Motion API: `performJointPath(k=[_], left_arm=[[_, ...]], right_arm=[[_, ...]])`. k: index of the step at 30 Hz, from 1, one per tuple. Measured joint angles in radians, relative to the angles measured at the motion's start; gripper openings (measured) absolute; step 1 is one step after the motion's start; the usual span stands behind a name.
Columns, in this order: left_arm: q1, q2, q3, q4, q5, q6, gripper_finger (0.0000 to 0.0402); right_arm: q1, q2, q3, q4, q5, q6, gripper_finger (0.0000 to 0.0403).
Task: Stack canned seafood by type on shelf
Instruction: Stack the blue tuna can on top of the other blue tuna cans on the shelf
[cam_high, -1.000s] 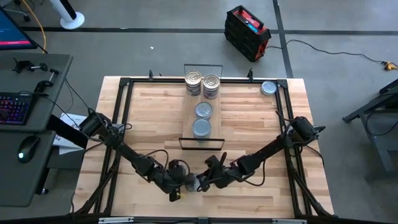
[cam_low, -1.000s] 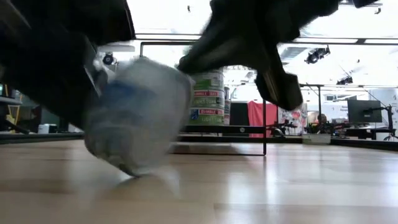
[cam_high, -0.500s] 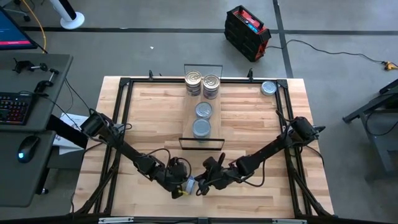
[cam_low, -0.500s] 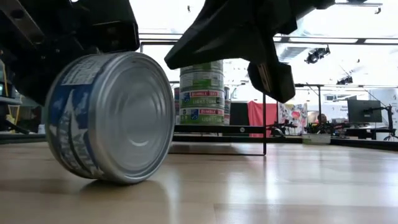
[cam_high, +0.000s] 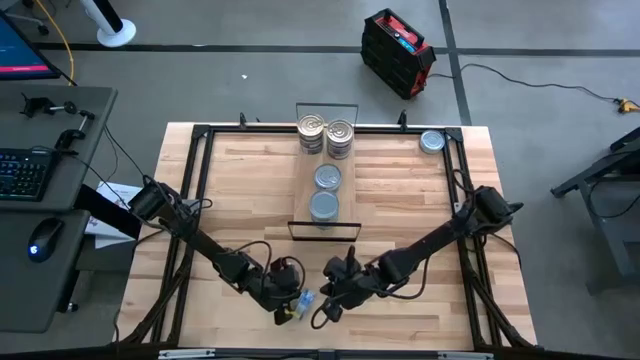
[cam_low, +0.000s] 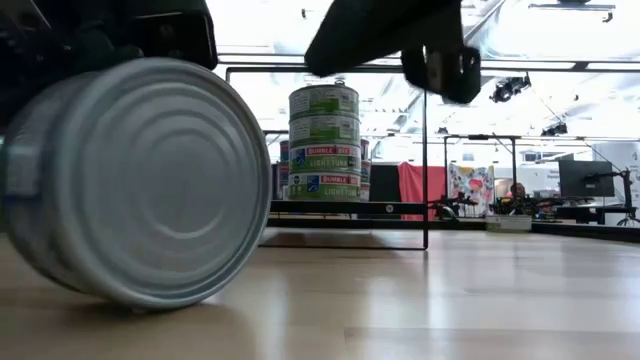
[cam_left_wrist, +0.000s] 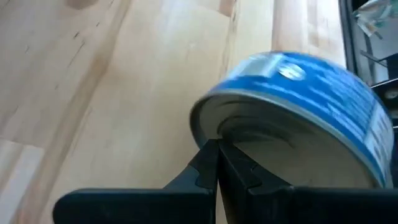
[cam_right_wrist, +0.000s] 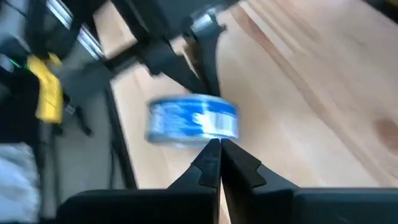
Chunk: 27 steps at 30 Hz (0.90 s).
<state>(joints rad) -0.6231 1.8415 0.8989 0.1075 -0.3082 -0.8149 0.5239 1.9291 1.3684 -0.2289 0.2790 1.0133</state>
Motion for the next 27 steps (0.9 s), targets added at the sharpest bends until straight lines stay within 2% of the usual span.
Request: performJointPath(k=[4,9,12,15,18,23,27], left_arm=[[0.003,0.000,0.000,0.012,-0.035,-0.001,0.0000],[0.026,-0.009,0.005,0.007,-0.057,0.012,0.0000],[0.038,-0.062,0.007,-0.056,-0.058,0.007,0.0000],[0.031,-0.149,0.005,-0.202,-0.068,-0.040,0.0000],[-0.028,-0.235,0.006,-0.323,-0.118,-0.130,0.0000],[-0.213,-0.288,0.006,-0.408,-0.292,-0.399,0.0000],[-0.341,-0.272,0.006,-0.398,-0.373,-0.636,0.0000]], right_arm=[[0.014,-0.018,0.051,-0.145,-0.009,-0.068,0.0000],[0.016,-0.028,0.081,-0.204,-0.042,-0.157,0.0000],[0.015,-0.028,0.093,-0.201,-0.048,-0.205,0.0000],[0.005,-0.028,0.099,-0.200,-0.052,-0.249,0.0000],[-0.011,-0.028,0.106,-0.142,-0.088,-0.323,0.0000],[-0.035,-0.028,0.112,0.028,-0.237,-0.590,0.0008],[-0.051,0.006,0.170,-0.056,-0.313,-0.695,0.0068]])
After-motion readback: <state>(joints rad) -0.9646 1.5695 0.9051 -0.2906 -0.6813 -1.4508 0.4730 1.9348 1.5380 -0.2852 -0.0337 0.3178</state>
